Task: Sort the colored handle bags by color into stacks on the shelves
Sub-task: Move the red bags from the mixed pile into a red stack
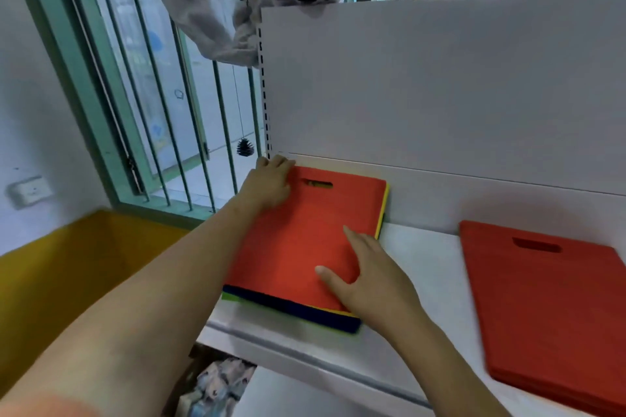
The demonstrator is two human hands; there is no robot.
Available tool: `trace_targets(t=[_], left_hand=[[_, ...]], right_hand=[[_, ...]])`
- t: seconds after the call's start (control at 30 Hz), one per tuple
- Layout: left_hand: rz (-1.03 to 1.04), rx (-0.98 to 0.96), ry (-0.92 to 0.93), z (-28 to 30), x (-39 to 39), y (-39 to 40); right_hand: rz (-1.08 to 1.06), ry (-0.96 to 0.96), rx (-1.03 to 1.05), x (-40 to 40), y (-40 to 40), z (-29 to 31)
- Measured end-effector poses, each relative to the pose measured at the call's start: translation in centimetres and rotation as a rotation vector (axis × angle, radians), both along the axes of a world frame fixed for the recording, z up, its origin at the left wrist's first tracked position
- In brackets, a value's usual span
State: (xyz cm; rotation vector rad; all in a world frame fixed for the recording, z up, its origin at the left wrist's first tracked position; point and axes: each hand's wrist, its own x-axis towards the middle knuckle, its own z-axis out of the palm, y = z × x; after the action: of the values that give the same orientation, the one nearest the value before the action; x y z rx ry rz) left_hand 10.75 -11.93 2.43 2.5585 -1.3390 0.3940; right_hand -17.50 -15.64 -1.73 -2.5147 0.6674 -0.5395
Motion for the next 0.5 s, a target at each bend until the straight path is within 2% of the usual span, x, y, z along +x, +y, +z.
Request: trace_targets(t=[0.07,0.17,0.4,0.5], left_hand=[[0.068,0.102,0.046,-1.3,0.7,0.6],[0.078,0.107,0.066,-2.6,1.2,0.8],[0.097,-0.012,-0.135,-2.4,1.2,0.5],[0.148,0.069,-0.179,-2.1,-0.1,0.4]], right_hand=[[0.015,0.037,-0.015,0.2,0.3,-0.5],[0.010,0.046,0.004,0.0,0.4,-1.2],[-0.025,0.013,-0.058,-0.2,0.8,-1.2],[-0.055,0.007,-0.117,-0.1,0.8,-0.4]])
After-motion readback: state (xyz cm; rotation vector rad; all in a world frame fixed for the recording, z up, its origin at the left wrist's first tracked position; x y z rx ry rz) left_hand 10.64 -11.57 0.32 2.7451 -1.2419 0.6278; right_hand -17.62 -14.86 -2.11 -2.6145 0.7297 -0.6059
